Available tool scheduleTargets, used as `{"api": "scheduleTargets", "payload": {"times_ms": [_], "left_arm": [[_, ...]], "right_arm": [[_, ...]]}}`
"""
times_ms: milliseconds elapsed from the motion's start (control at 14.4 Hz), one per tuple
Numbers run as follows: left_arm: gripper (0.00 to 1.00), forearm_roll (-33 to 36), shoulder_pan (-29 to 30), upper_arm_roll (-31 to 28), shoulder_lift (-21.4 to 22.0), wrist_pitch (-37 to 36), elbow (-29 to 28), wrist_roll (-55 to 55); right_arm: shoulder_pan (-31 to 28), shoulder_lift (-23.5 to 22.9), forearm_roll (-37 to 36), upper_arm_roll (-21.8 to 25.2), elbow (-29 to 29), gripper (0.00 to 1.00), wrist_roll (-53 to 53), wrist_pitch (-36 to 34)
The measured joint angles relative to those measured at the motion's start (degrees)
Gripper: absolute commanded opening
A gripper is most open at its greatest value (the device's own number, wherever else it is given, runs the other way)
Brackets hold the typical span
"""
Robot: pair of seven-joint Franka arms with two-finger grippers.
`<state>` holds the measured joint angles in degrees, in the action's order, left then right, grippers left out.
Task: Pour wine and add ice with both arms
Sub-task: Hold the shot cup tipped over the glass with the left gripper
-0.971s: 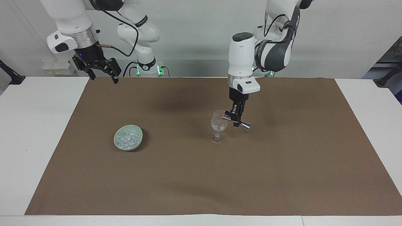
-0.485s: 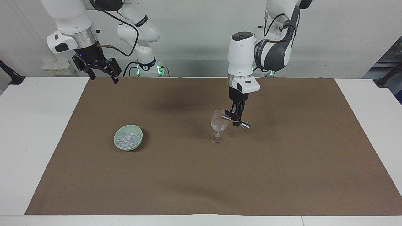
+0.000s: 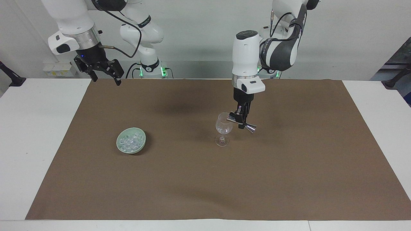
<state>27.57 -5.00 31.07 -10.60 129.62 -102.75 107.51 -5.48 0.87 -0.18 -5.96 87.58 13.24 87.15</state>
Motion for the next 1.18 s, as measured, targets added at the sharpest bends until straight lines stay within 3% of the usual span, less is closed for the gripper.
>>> {"api": "scheduleTargets", "payload": {"times_ms": [1179], "left_arm": [[0.0, 1.4, 0.0, 0.1, -0.3, 0.0, 0.1, 0.0]], "right_arm": [[0.0, 0.0, 0.0, 0.0, 0.0, 1.0, 0.0, 0.0]]}}
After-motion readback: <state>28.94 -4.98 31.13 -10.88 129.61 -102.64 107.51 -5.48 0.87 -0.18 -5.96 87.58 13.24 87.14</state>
